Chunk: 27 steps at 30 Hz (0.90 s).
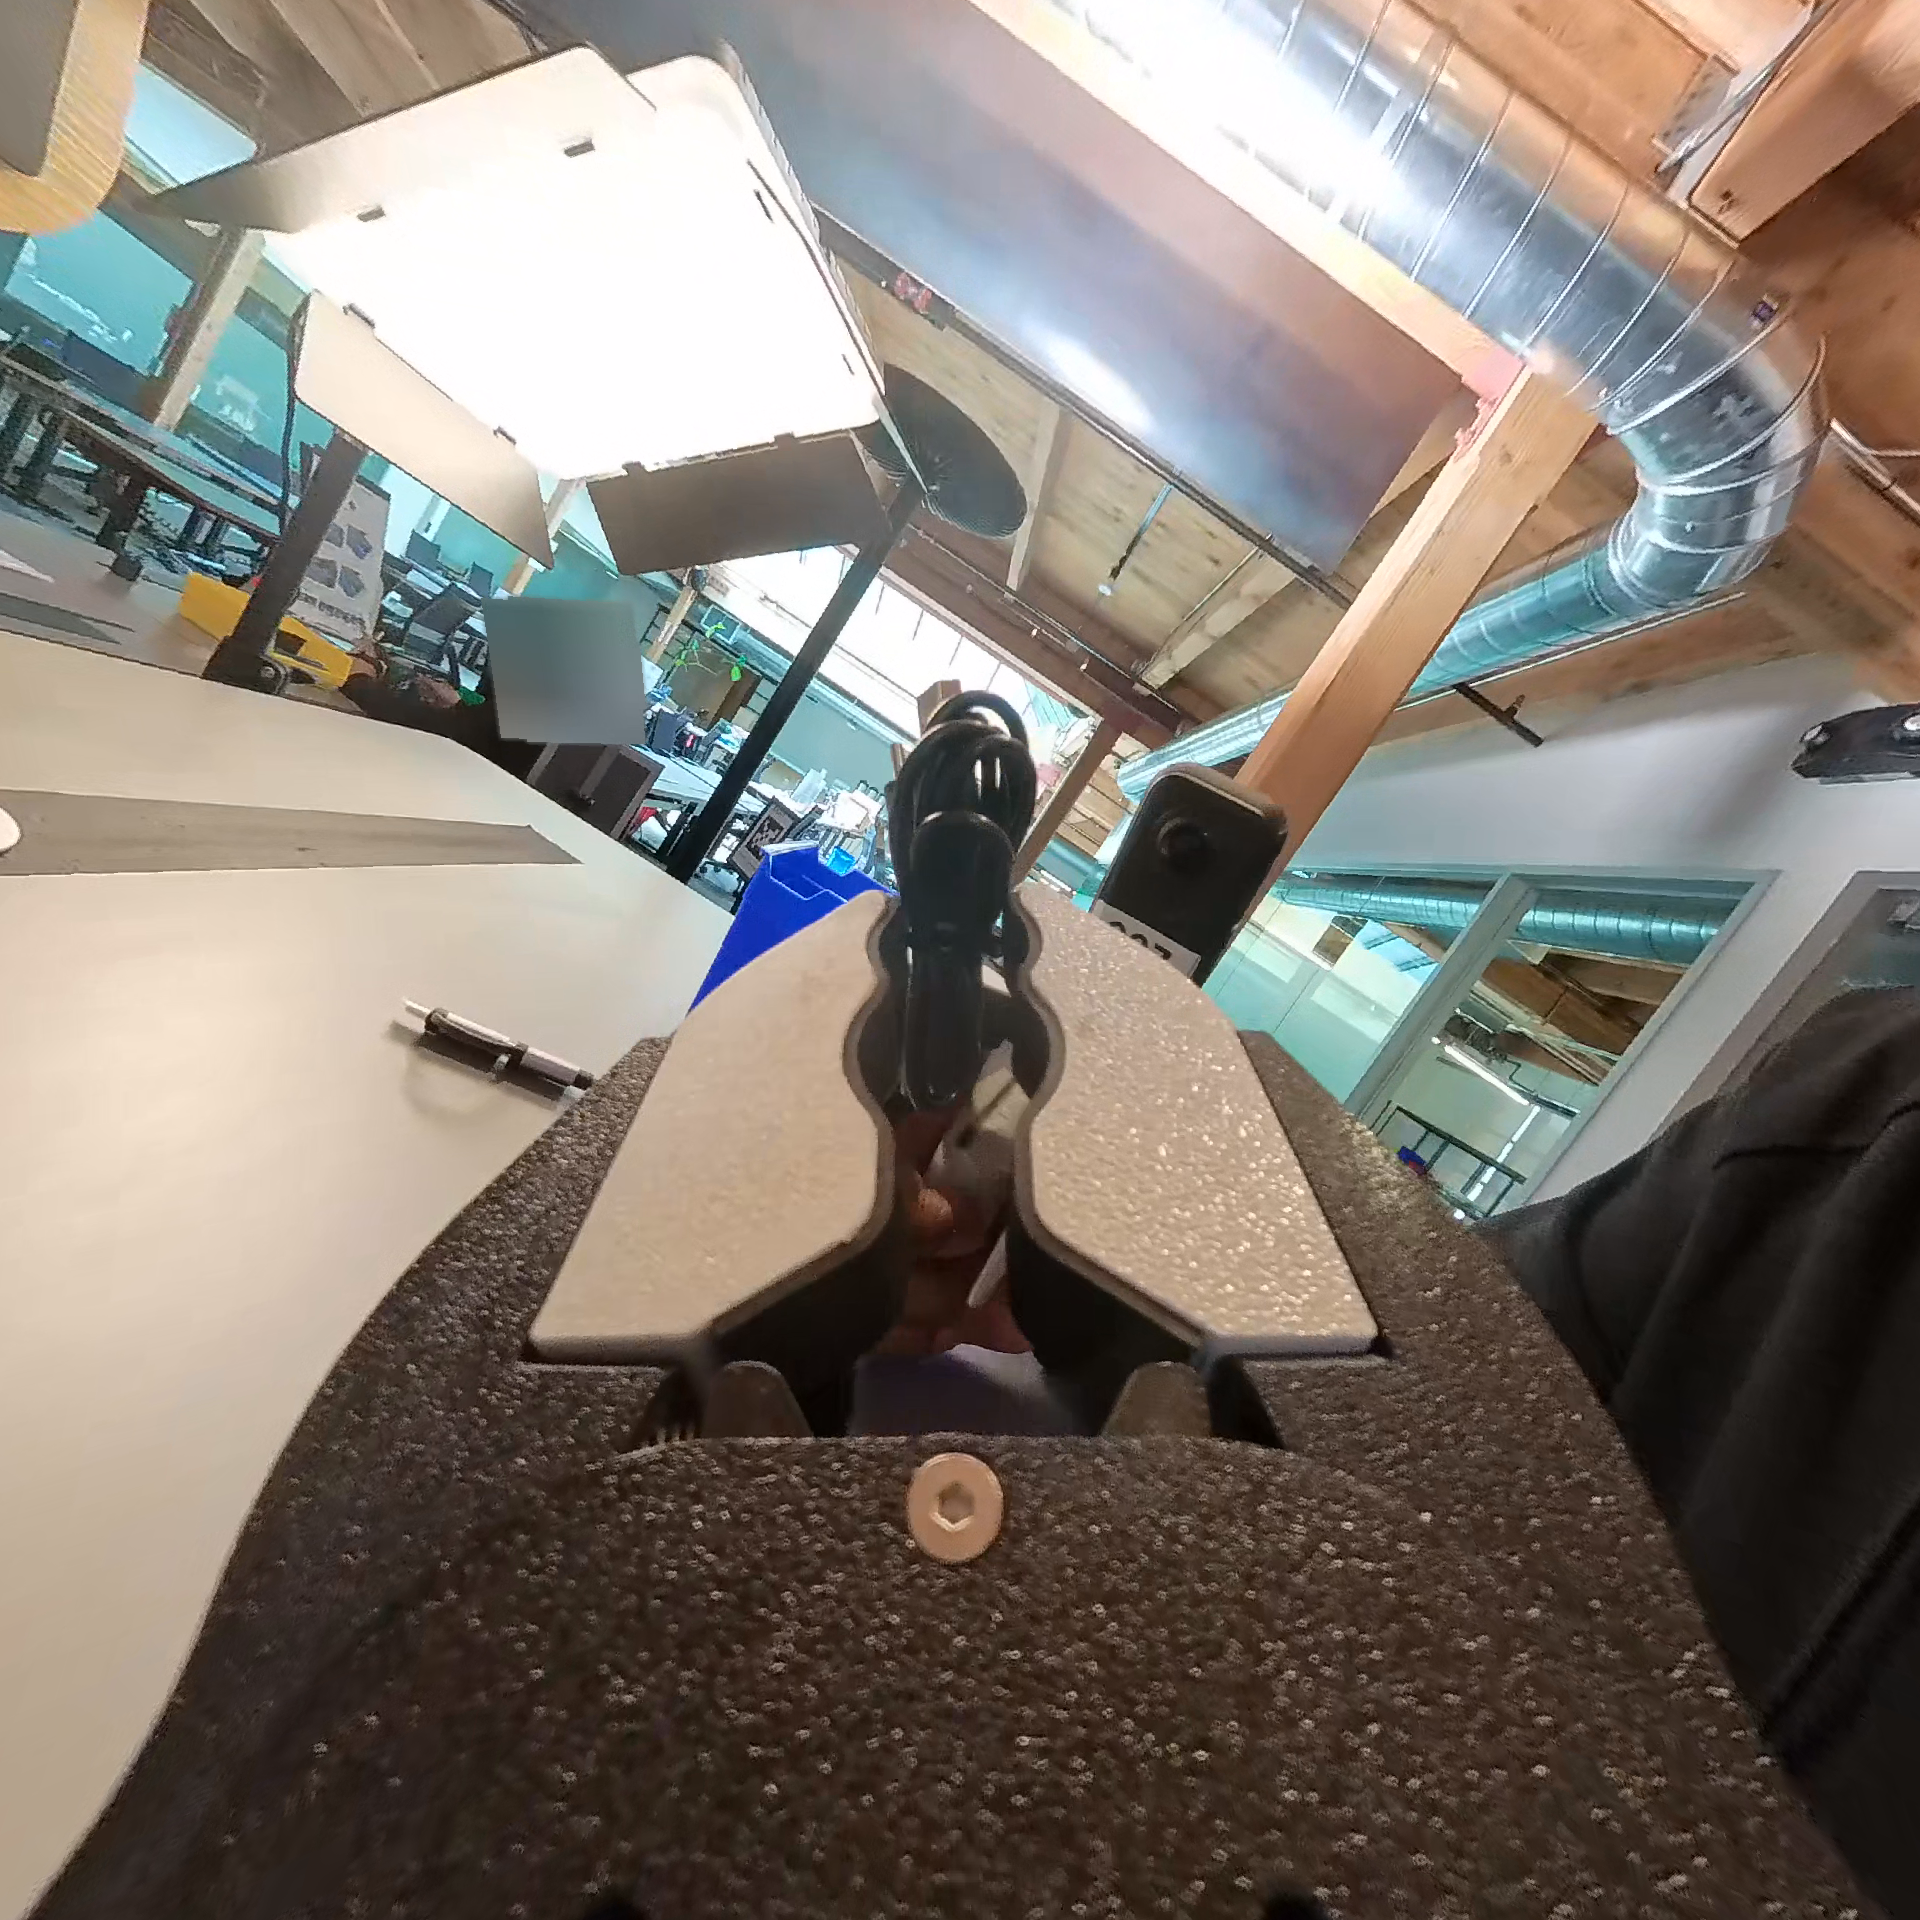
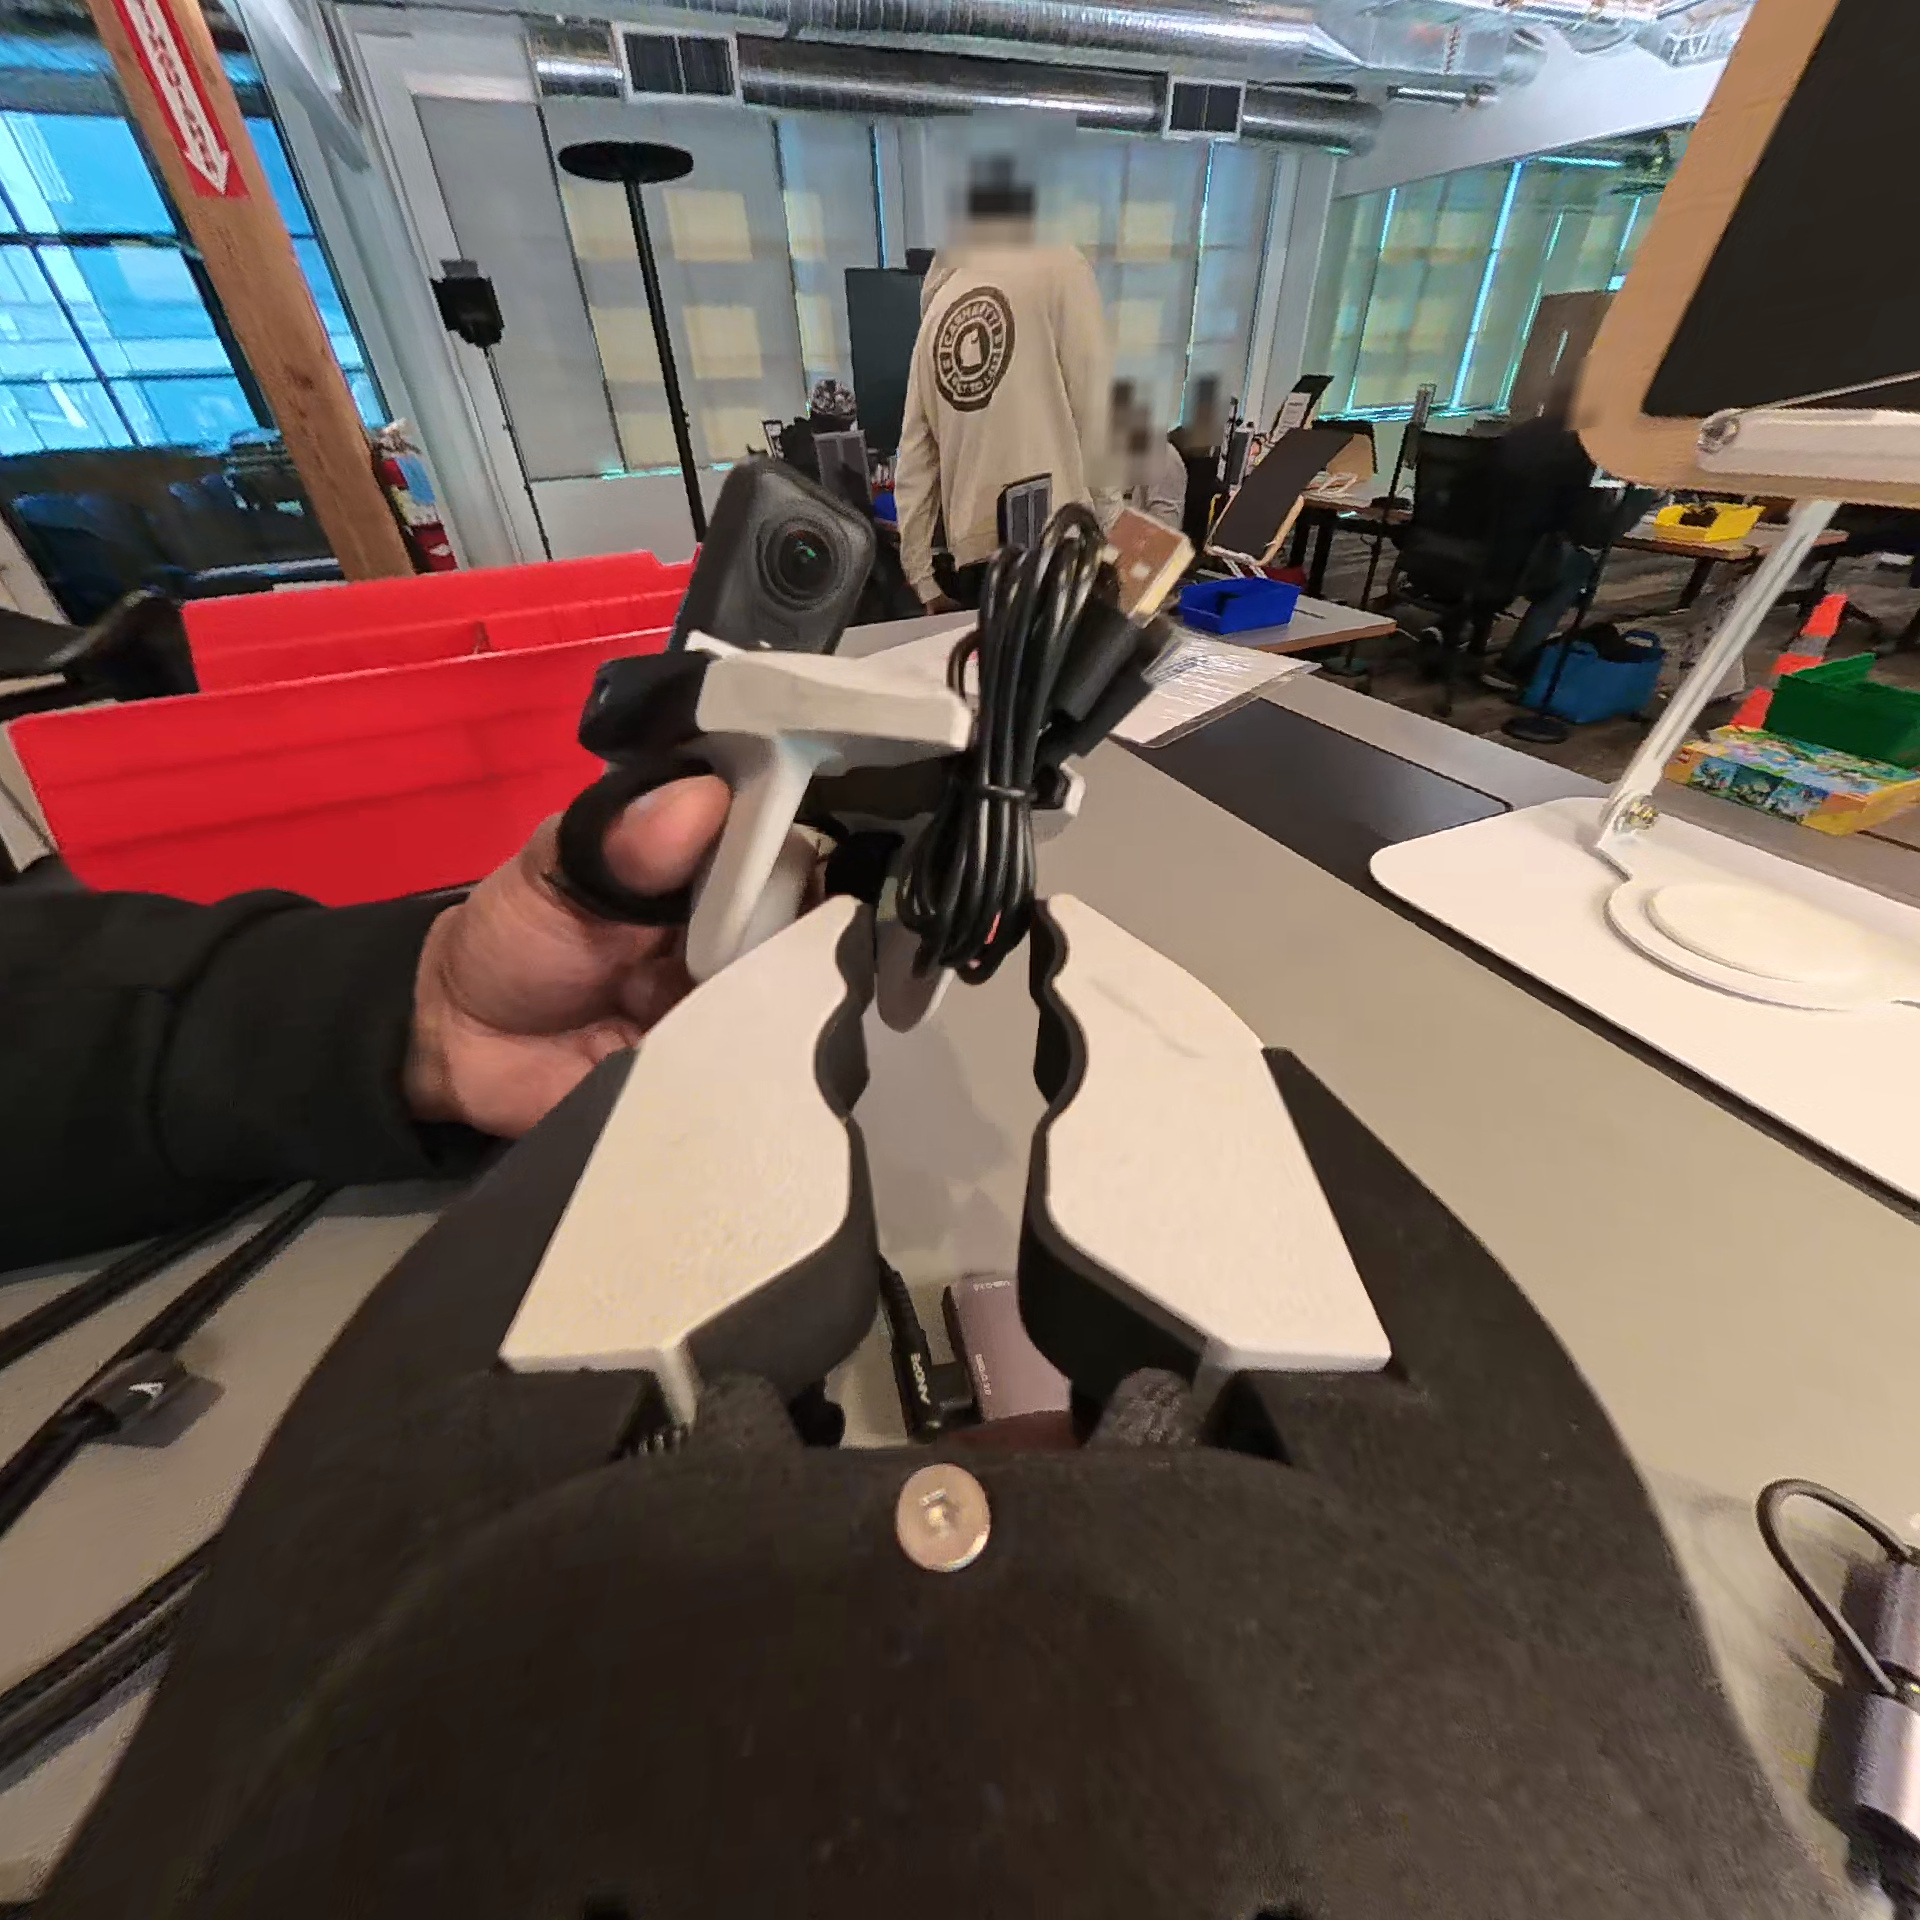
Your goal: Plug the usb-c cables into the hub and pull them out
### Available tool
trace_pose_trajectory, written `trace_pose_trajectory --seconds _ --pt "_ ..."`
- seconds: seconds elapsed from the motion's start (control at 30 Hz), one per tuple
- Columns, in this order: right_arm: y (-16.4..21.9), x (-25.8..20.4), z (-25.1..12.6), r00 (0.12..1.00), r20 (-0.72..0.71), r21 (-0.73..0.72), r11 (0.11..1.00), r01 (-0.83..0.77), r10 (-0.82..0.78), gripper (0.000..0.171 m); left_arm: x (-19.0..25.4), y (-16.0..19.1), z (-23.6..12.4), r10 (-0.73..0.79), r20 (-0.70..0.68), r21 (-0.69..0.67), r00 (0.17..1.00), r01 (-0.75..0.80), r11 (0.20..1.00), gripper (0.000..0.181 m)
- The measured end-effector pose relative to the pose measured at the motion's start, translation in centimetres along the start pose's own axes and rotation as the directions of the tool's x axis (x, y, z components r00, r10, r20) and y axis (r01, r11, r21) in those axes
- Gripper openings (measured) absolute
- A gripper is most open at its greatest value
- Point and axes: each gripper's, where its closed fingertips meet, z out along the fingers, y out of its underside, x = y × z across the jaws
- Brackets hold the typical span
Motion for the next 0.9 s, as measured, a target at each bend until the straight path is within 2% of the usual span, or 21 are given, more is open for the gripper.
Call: trace_pose_trajectory --seconds 0.03,0.2,0.23,0.33,0.43,0.53,0.63,0.77,0.9 --pt "0.0 0.2 -0.1 1.000 0.001 0.007 1.000 -0.015 0.015 0.022 0.0 0.0 0.0 -0.006 -0.005 0.000 1.000 0.006 1.000 0.017" --pt "-0.2 0.1 -0.8 0.994 0.081 0.037 0.997 -0.074 0.071 0.018 -0.3 0.2 0.2 -0.002 -0.002 -0.030 1.000 0.002 1.000 0.020" --pt "-0.1 0.1 -0.9 0.991 0.098 0.028 0.995 -0.093 0.089 0.018 -0.4 0.2 0.2 0.024 0.009 -0.048 1.000 -0.023 0.999 0.024" --pt "0.8 -0.5 -1.1 0.983 0.157 -0.049 0.995 -0.089 0.096 0.018 -0.5 0.1 0.2 0.143 0.047 -0.108 0.989 -0.138 0.985 0.059" --pt "1.8 -1.5 -1.1 0.970 0.219 -0.133 0.988 -0.078 0.106 0.017 -0.5 0.1 -0.2 0.195 0.065 -0.172 0.979 -0.181 0.968 0.068" --pt "2.2 -2.8 -1.2 0.945 0.297 -0.173 0.981 -0.090 0.139 0.017 -0.2 0.6 -0.6 0.174 0.047 -0.238 0.984 -0.159 0.958 0.062" --pt "2.6 -3.2 -1.5 0.930 0.331 -0.203 0.975 -0.096 0.160 0.017 0.0 1.6 -1.1 0.180 0.017 -0.314 0.983 -0.166 0.935 0.032" --pt "2.5 -2.5 -1.9 0.937 0.312 -0.199 0.975 -0.096 0.156 0.016 -0.7 2.1 -1.8 0.167 0.043 -0.356 0.985 -0.141 0.924 0.030" --pt "1.4 -0.8 -2.4 0.947 0.264 -0.124 0.980 -0.153 0.181 0.008 -1.0 2.0 -2.2 0.124 0.054 -0.347 0.991 -0.097 0.933 0.026"
